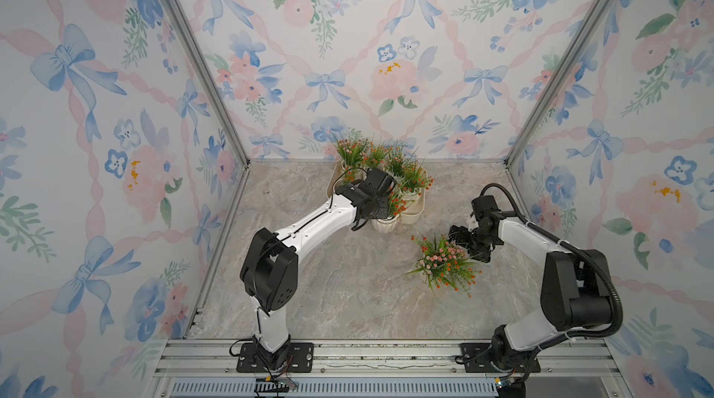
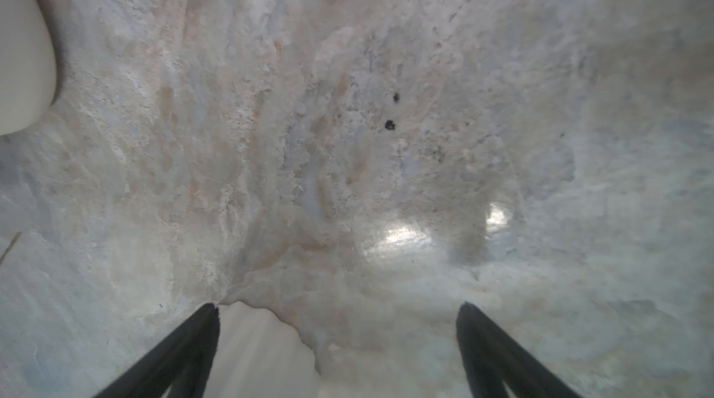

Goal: Put the potted gypsophila into the storage box
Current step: Place the baby's breath potted plant at the storage box.

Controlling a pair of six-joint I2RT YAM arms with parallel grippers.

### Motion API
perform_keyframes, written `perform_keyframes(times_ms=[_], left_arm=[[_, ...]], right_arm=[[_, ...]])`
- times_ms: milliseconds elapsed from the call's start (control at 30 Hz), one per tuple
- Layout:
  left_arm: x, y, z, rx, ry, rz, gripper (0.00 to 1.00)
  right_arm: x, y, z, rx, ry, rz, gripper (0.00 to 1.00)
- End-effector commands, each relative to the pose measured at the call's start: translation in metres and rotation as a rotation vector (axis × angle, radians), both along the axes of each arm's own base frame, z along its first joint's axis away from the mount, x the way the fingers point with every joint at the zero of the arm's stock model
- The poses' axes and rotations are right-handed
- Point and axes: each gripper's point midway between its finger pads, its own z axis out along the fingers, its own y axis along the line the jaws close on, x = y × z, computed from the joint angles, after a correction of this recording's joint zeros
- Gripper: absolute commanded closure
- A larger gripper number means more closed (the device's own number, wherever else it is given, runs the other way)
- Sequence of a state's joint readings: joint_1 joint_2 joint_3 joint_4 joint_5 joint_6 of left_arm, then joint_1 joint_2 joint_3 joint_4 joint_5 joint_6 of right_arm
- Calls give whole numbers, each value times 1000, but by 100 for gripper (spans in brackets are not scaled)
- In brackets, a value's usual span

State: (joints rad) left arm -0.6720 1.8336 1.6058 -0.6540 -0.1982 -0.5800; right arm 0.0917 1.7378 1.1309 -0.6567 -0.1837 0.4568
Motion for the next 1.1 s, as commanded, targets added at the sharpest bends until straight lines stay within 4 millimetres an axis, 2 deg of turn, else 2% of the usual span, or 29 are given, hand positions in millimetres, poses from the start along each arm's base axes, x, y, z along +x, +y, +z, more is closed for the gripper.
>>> perform_keyframes(times_ms=[0,233,500,833,1067], left_arm=[[15,2,50,-75,-107,3,100],[38,18,58,-89,-127,53,100],[69,25,65,-97,-154,90,100],[114,23,50,-68,-177,134,100],[141,23,29,-67,-163,155,100]], right_arm=[[4,9,-5,18,15,5,3],[6,15,-1,21,6,15,3],[10,14,10,16,-13,19,3],[6,8,9,8,1,20,3],[2,-3,10,5,4,-1,3]])
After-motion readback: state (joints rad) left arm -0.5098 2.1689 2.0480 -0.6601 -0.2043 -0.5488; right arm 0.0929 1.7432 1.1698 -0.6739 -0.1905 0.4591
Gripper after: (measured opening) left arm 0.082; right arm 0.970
